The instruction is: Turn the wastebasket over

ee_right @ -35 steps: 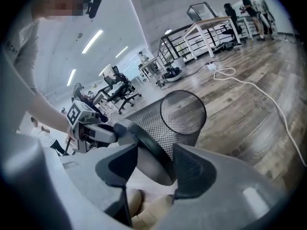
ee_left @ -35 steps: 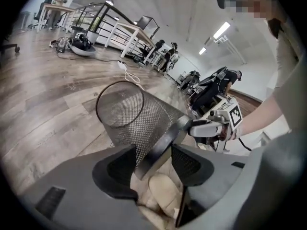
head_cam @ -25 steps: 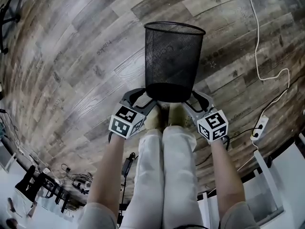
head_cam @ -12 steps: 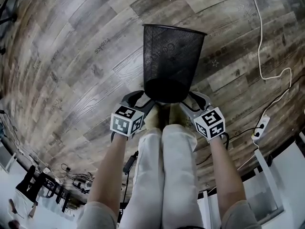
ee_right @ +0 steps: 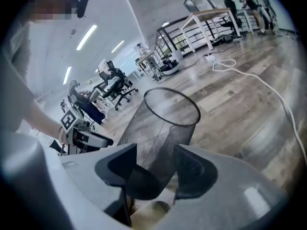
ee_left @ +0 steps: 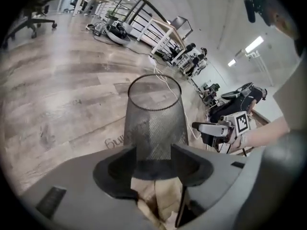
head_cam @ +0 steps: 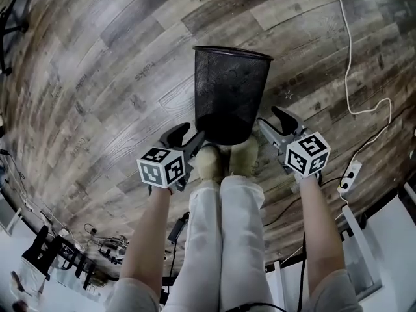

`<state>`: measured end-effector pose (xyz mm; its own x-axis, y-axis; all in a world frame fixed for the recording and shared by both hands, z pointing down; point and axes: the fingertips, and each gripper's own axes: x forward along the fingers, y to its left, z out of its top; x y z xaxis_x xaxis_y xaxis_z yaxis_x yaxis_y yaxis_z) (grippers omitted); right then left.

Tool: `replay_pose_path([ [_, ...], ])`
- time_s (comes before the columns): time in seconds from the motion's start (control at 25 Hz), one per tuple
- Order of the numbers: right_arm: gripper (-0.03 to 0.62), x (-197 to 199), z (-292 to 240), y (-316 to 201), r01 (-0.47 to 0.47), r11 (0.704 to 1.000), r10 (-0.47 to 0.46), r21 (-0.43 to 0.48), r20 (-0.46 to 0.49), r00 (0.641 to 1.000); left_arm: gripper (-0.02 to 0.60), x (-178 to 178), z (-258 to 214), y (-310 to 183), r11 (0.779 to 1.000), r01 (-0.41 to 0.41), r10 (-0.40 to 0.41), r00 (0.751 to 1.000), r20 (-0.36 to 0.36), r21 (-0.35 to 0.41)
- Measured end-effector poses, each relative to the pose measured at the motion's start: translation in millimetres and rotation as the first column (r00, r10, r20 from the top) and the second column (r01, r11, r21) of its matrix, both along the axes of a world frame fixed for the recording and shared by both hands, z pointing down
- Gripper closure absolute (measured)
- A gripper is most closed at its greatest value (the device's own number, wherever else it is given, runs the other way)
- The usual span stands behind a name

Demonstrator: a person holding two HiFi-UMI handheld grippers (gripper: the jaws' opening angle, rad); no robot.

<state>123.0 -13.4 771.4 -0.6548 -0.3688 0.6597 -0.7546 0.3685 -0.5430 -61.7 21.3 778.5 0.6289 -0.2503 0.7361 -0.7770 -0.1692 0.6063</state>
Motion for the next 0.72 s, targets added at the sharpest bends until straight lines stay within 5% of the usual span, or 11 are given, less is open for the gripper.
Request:
replay_pose_path([
  [0.24,0.365,11.9,-24.6,-115.1,-0.015,0.992,0.014,0.122,0.01,1.0,0.365,28.8,-8.6,-66.9,0.993,0.115,-0.115,0.993,-0.001,-0.005],
  [0.44,0.342,-20.6,-21.7,-151.1,0.242,0.965,-0.241,0.106,-0.019,0.97,0.365,55.3,-3.9,-79.1,0.996,0.093,-0.092,0.995,0.029,-0.017],
  [0.6,0.342,-45.2,-12.7,-143.5,0.502,0.865,-0.501,0.02,-0.041,0.864,0.365,63.2,-6.8,-74.6,0.995,0.1,-0.1,0.995,-0.013,-0.02],
  [0.72,0.346,-53.7,-6.7,-139.1,0.607,0.791,-0.609,-0.074,-0.007,0.793,0.365,59.9,-5.8,-72.8,0.996,0.092,-0.092,0.996,-0.016,-0.009],
])
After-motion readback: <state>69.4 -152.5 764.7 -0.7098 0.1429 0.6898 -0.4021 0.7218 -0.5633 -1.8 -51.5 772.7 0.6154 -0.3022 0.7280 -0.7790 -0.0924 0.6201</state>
